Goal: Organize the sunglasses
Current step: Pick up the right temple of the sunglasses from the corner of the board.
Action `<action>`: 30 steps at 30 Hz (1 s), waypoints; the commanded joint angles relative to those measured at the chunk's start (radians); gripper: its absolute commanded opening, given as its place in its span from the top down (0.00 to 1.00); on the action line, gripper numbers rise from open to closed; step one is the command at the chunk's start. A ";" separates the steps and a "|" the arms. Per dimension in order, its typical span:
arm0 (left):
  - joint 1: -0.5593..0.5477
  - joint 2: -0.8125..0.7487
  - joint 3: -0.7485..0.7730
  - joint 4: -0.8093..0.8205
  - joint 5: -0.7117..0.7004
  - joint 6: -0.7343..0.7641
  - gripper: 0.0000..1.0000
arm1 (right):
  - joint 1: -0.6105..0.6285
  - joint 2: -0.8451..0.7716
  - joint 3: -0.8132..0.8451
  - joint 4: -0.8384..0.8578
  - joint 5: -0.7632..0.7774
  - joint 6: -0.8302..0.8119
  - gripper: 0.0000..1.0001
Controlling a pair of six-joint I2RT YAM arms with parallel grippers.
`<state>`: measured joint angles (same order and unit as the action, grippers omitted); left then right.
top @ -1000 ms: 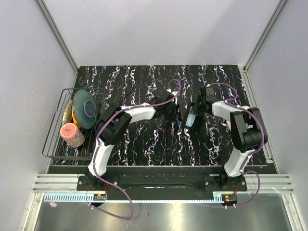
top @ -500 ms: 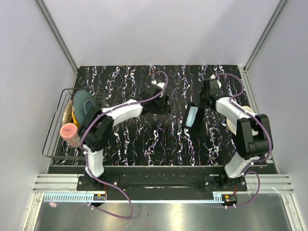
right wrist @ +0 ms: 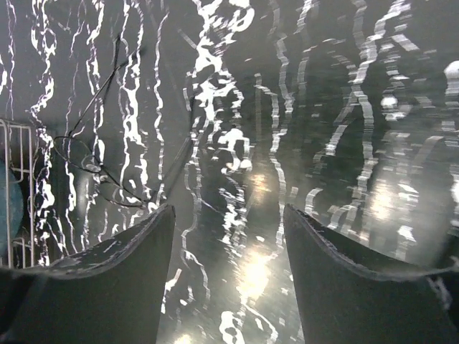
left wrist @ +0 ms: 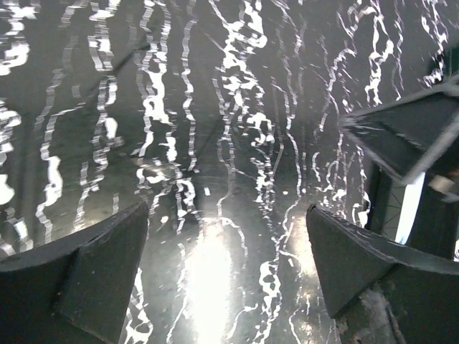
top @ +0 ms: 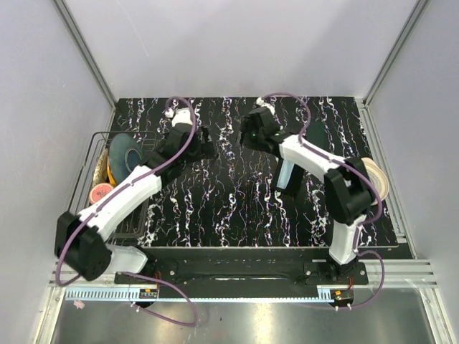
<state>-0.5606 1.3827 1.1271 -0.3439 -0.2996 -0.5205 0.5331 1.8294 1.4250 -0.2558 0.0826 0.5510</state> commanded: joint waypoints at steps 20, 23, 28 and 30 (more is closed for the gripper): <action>0.039 -0.602 -0.227 -0.167 -0.110 -0.044 0.03 | 0.203 0.570 0.502 -0.151 0.006 0.509 0.50; 0.039 -0.611 -0.230 -0.161 -0.104 -0.042 0.03 | 0.203 0.603 0.534 -0.160 -0.004 0.523 0.53; 0.041 -0.610 -0.231 -0.158 -0.095 -0.041 0.03 | 0.203 0.625 0.551 -0.168 -0.020 0.549 0.65; 0.039 -0.610 -0.231 -0.156 -0.093 -0.041 0.03 | 0.202 0.628 0.548 -0.168 -0.017 0.552 0.71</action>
<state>-0.5228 0.7807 0.9005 -0.5297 -0.3939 -0.5617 0.7311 2.4233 1.9514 -0.3878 0.0669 1.0706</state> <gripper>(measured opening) 0.972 0.343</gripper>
